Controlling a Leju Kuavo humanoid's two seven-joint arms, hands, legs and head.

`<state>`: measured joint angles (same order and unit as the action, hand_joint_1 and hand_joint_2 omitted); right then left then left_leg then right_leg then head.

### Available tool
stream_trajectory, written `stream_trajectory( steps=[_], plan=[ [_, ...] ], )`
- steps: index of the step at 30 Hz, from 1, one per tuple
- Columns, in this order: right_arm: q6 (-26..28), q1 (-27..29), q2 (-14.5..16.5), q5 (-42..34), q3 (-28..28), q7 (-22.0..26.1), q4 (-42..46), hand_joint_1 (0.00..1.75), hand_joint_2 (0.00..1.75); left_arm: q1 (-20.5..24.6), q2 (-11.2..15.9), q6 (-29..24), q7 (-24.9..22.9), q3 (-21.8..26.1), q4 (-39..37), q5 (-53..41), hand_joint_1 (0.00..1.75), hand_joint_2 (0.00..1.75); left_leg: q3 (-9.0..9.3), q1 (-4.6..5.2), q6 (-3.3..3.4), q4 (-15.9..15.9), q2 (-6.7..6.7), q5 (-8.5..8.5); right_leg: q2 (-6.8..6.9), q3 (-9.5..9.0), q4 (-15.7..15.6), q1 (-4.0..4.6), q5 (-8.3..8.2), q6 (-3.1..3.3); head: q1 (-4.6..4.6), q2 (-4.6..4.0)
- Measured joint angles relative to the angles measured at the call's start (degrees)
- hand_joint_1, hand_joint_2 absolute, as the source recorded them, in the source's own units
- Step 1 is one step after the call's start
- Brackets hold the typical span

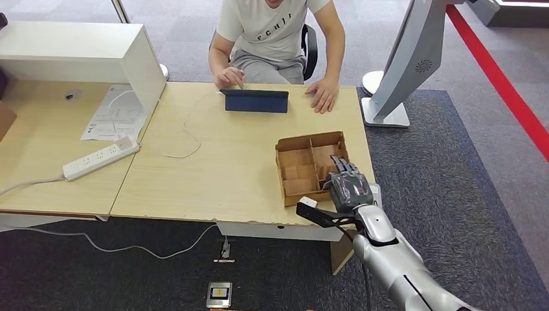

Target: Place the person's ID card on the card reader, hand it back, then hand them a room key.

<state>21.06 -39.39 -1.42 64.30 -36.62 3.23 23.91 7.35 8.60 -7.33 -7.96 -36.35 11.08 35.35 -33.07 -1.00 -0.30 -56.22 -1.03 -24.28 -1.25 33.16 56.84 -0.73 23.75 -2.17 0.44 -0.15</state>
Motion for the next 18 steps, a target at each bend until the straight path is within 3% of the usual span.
stream_trajectory(
  steps=[18],
  plan=[
    [0.0, 0.2, -0.2, -0.3, 0.1, 0.6, 0.2, 1.75, 1.75, 0.0, 0.1, 0.1, 0.2, -0.9, 0.0, 0.2, 0.00, 0.00, 0.02, 0.00, 0.00, 0.0, 0.00, 0.00, 0.00, -0.02, 0.0, 0.00, 0.00, 0.00, 0.00, 0.00]
  ],
)
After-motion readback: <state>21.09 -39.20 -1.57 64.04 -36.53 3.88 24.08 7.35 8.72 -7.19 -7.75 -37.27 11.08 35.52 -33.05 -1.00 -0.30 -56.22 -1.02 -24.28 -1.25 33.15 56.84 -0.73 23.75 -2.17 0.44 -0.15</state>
